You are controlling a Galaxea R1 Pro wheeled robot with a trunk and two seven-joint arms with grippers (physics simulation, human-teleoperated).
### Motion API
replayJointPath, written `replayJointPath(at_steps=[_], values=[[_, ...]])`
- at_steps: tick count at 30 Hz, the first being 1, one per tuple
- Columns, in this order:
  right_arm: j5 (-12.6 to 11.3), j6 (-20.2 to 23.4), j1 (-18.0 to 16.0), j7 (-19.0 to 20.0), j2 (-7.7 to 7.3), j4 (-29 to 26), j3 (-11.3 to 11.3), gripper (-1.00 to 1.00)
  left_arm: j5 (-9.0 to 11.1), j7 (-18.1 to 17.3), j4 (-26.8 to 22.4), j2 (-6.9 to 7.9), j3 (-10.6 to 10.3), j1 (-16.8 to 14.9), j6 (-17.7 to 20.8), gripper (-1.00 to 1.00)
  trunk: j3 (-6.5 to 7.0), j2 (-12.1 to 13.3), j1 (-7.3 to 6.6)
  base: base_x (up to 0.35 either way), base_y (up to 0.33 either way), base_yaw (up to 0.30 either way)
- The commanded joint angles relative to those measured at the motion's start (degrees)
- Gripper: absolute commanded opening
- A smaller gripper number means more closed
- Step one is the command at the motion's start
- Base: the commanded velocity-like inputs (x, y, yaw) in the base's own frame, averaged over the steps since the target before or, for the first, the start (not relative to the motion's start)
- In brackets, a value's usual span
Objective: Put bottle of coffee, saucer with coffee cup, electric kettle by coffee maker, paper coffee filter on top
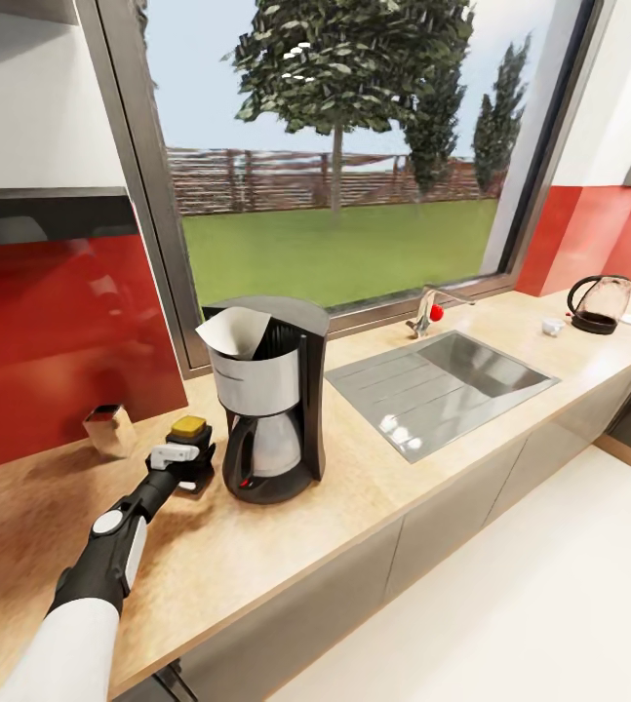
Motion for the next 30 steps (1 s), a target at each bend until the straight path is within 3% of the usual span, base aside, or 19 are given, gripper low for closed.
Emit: replayJointPath(at_steps=[1,6,30], values=[[0.0,-0.2,0.0,0.0,0.00,0.0,0.0,1.00,0.1,-0.4,0.0,-0.08,0.4,0.0,-0.4,1.00,-0.12,-0.1,0.03,-0.046,0.000,0.000],[0.0,-0.2,0.0,0.0,0.00,0.1,0.0,1.00,1.7,-0.4,0.0,0.02,0.3,0.2,-0.4,1.00,-0.12,-0.1,0.03,-0.228,0.000,0.000],[0.0,-0.2,0.0,0.0,0.01,0.1,0.0,1.00,1.8,-0.4,-0.1,0.03,0.1,0.2,-0.4,1.00,-0.12,-0.1,0.03,-0.011,0.000,0.000]])
